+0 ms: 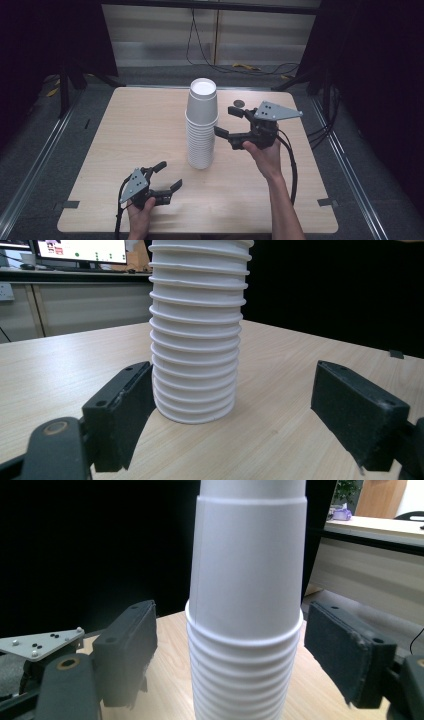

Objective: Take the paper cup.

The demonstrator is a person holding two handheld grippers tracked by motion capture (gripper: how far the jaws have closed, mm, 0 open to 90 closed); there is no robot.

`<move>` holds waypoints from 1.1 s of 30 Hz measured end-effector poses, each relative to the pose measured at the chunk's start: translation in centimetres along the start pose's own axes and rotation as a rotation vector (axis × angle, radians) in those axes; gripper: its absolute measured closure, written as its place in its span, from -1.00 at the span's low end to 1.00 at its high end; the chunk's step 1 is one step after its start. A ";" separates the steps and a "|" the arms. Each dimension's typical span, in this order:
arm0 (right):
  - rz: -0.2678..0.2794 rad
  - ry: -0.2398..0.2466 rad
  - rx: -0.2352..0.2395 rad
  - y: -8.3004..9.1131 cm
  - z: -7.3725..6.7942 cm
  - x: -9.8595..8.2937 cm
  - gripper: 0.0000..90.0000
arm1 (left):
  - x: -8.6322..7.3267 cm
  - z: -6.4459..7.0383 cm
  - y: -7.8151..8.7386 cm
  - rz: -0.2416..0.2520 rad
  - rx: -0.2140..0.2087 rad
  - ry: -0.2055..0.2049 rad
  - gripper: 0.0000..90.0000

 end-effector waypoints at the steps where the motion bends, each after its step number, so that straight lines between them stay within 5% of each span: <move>1: -0.008 0.010 0.019 -0.2 -0.1 0.5 -0.53 | 0.0 0.0 0.0 0.000 0.000 0.000 -0.61; 10: -0.058 0.037 0.006 -0.9 0.7 2.7 -0.58 | 0.0 0.1 0.0 0.003 -0.004 0.005 -0.61; 19: -0.097 0.018 0.052 -1.8 1.4 4.1 -0.51 | 0.0 0.1 0.0 0.004 -0.006 0.004 -0.61; 33: -0.249 0.019 0.077 -4.2 2.2 4.6 -0.62 | 0.0 0.1 0.0 0.004 -0.011 0.002 -0.61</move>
Point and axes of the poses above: each handheld gripper's, and its own axes: y roughly backward along the jaws, x roughly out of its top, z roughly to its right, the point moved 9 cm from there along -y, roughly forward along the jaws, and after that the axes turned 10 degrees about x, right-handed, at the moved point
